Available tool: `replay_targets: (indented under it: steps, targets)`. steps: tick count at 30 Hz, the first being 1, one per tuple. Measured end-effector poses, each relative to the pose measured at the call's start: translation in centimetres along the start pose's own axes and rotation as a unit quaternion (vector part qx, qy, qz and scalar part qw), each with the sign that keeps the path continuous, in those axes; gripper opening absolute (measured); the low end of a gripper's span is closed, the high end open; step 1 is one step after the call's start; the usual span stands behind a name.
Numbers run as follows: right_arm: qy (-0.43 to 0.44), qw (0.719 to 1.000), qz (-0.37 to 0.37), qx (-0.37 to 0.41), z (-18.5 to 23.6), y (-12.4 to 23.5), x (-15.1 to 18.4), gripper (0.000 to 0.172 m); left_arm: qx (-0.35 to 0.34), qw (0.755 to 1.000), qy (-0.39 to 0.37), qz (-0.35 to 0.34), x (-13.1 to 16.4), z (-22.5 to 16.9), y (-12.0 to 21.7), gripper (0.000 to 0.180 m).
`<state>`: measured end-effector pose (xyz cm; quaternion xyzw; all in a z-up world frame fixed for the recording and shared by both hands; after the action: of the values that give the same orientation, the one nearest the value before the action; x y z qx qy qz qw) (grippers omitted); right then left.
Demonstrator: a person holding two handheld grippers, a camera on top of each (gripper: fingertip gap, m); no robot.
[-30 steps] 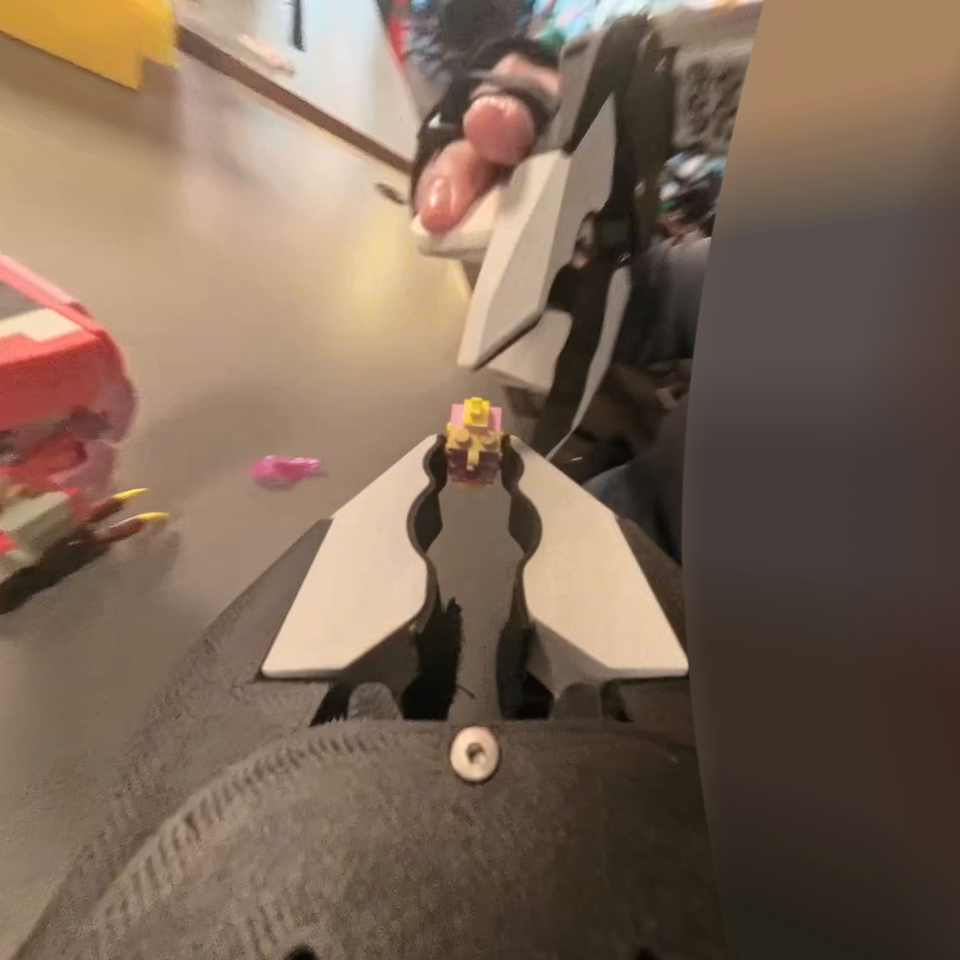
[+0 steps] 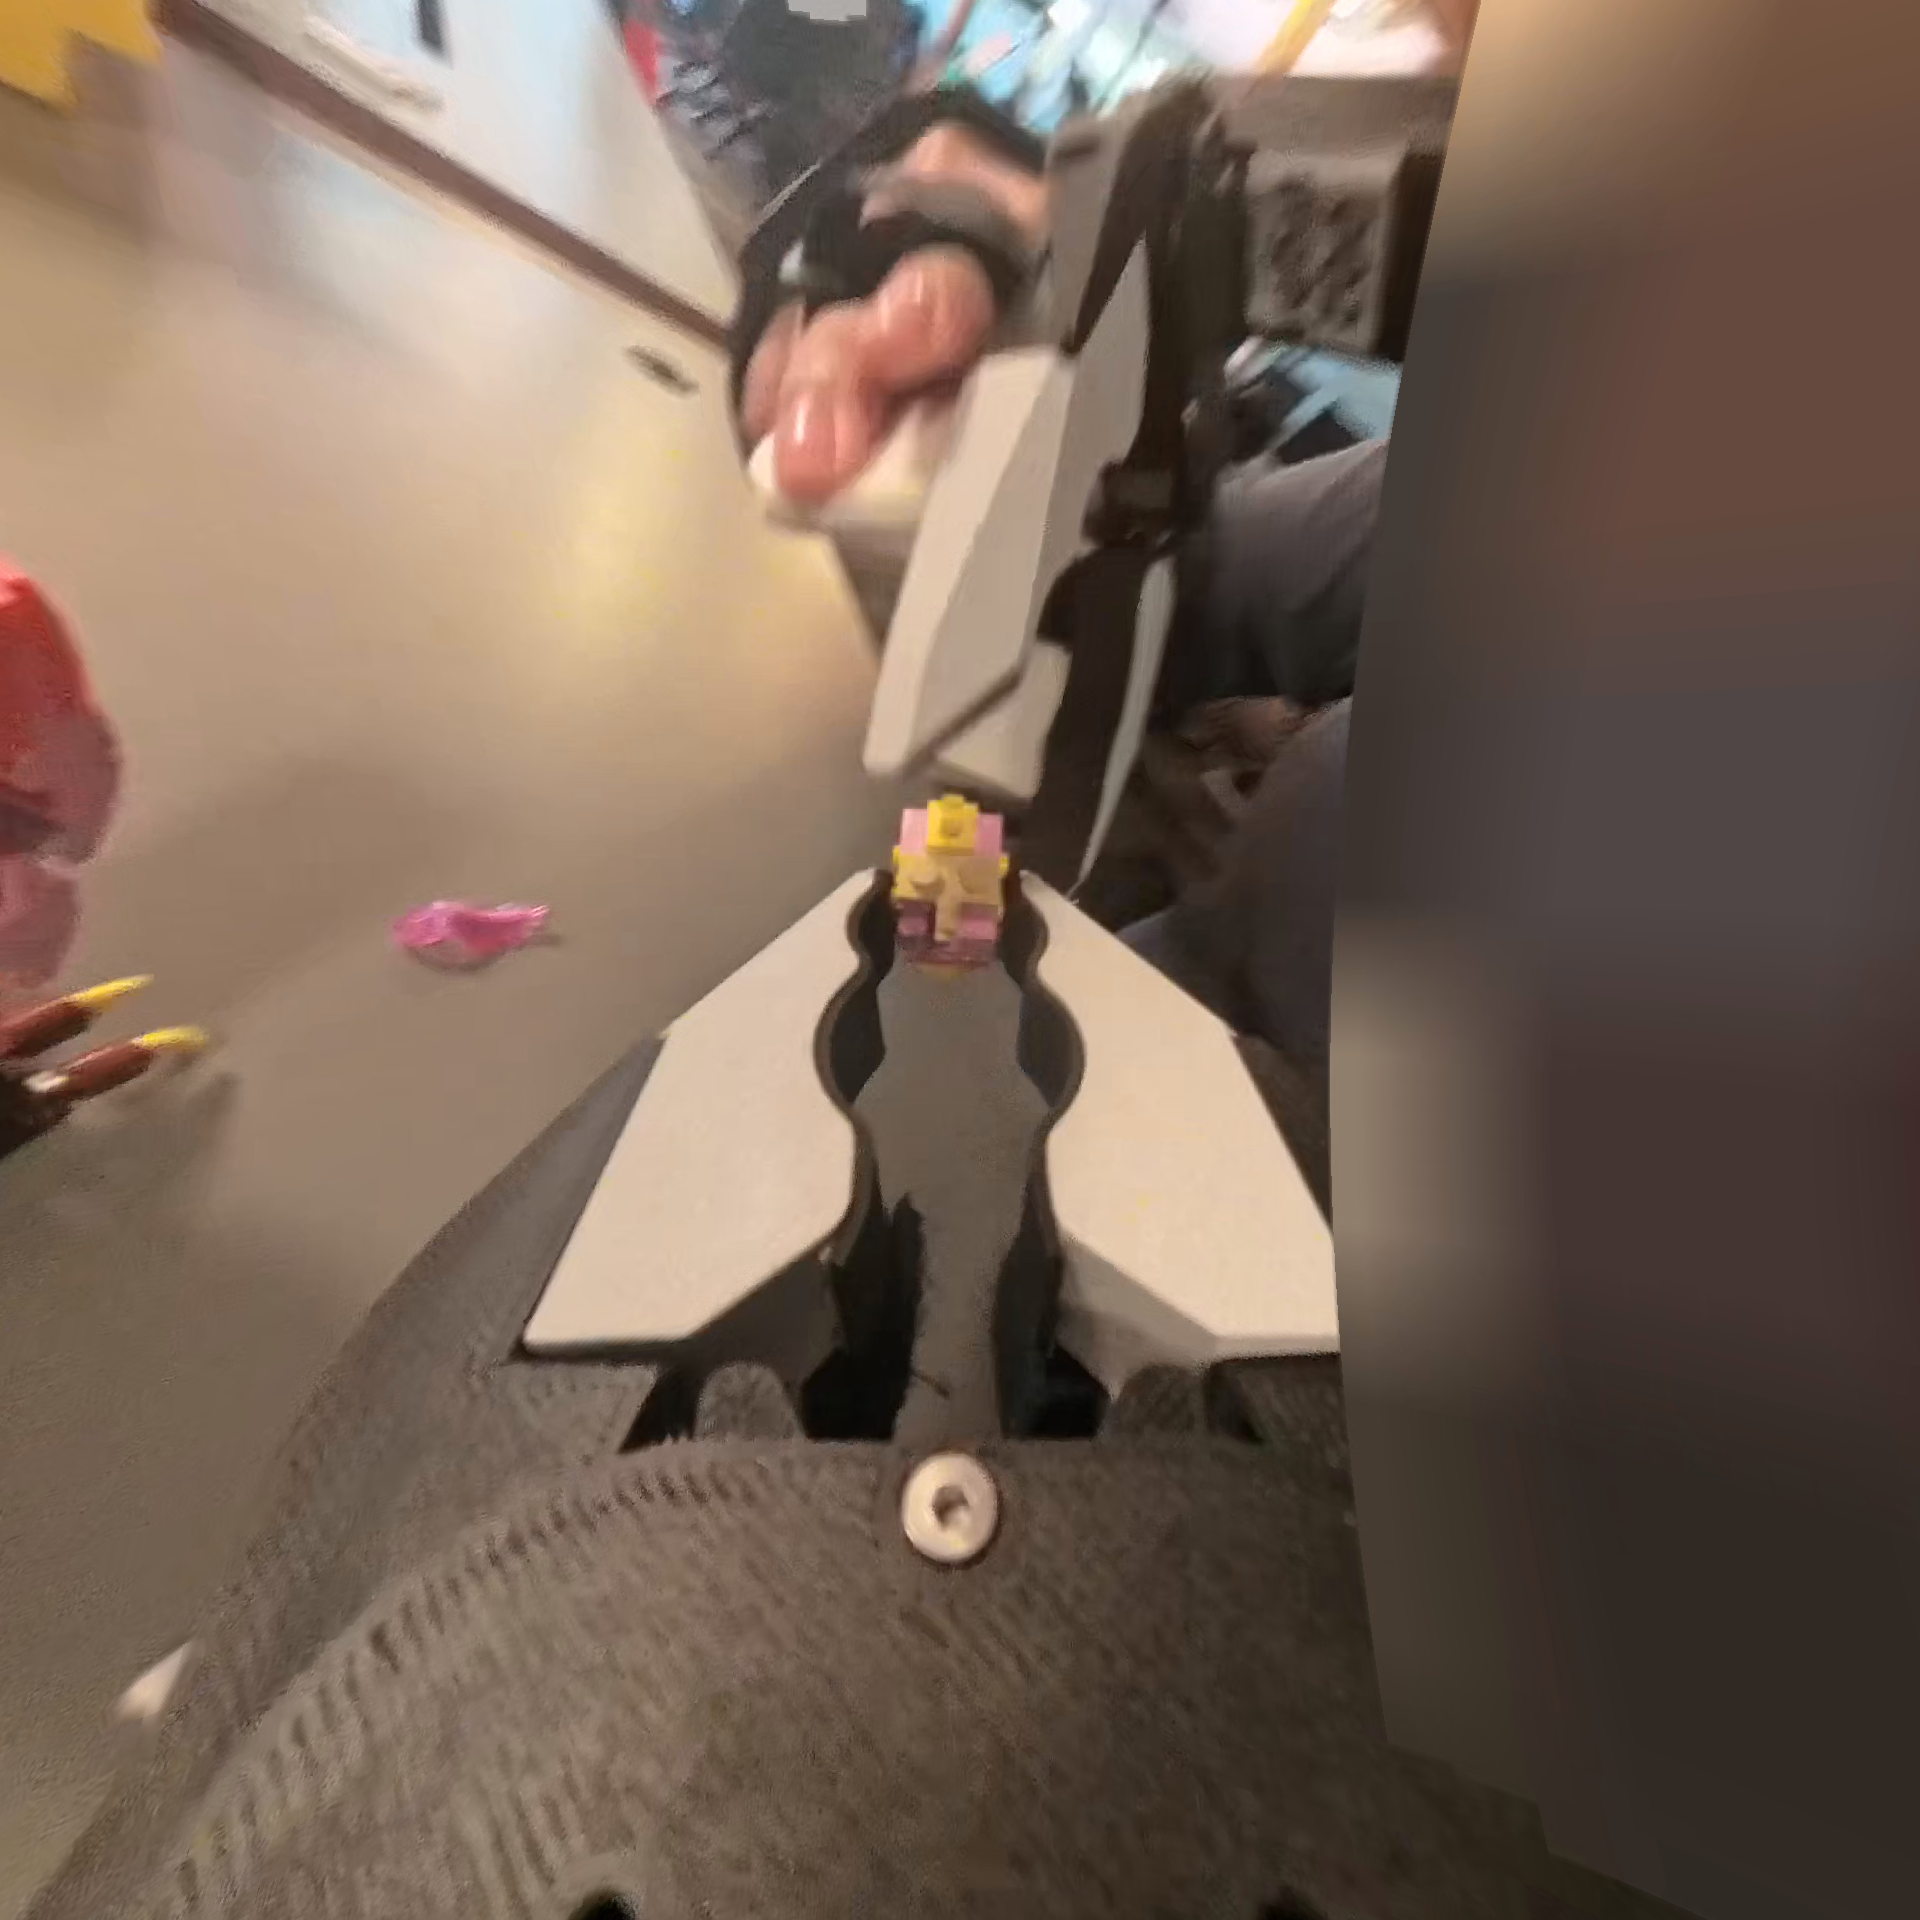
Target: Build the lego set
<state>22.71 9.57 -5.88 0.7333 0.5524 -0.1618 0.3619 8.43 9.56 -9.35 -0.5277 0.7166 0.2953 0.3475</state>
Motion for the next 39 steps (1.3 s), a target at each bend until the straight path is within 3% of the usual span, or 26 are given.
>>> replay_targets:
  steps: [1, 5, 10, 14, 21, 28, 32, 34, 36, 39]
  targets:
    - [-0.013, 1.000, 0.006, 0.005, -0.1, 0.1, 0.5, 0.072, -0.039, 0.999, -0.013, 0.021, 0.3, 0.3, 0.0, 0.019]
    - [-0.120, 0.985, -0.048, 0.115, -2.1, 1.5, 3.9, 0.075, -0.180, 0.978, -0.079, 0.075, 0.9, 0.9, 0.4, 0.019]
    - [-0.320, 0.878, -0.156, 0.320, -6.0, 3.9, 9.5, 0.066, -0.299, 0.938, -0.101, 0.147, 1.2, 1.9, 0.6, 0.019]
    - [-0.355, 0.825, -0.172, 0.405, -7.1, 5.0, 11.6, 0.061, -0.318, 0.928, -0.115, 0.156, 1.4, 2.0, 0.9, 0.019]
    - [-0.345, 0.803, -0.145, 0.465, -8.1, 4.8, 13.5, 0.056, -0.310, 0.928, -0.118, 0.168, 1.6, 2.2, 0.7, 0.021]
    - [-0.325, 0.788, -0.109, 0.512, -8.6, 4.9, 14.3, 0.055, -0.309, 0.923, -0.145, 0.180, 1.8, 1.8, 0.2, 0.039]
    - [-0.318, 0.777, -0.088, 0.536, -8.8, 5.1, 14.6, 0.054, -0.306, 0.921, -0.173, 0.170, 1.6, 1.1, 0.5, 0.059]
    - [-0.315, 0.770, -0.076, 0.549, -8.9, 5.2, 14.8, 0.051, -0.298, 0.923, -0.193, 0.152, 1.3, 0.5, 1.0, 0.080]
    - [-0.313, 0.756, -0.047, 0.572, -8.9, 5.3, 15.3, 0.034, -0.277, 0.933, -0.203, 0.105, 0.6, -0.4, 1.6, 0.105]
    - [-0.299, 0.735, -0.005, 0.608, -9.0, 5.6, 15.9, 0.020, -0.286, 0.919, -0.270, 0.001, -1.0, -2.4, 3.5, 0.096]
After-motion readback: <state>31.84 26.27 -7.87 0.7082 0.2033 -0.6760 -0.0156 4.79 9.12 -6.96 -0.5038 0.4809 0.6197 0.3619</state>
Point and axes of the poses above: each gripper's, where its closed fingertips meet, y back along the fingers, x out of its underside, z = x × y across the jaws, the point moved 9 cm from there along y, back along the fingers, and after that the axes turned 14 degrees about x, right-handed, at the moved point
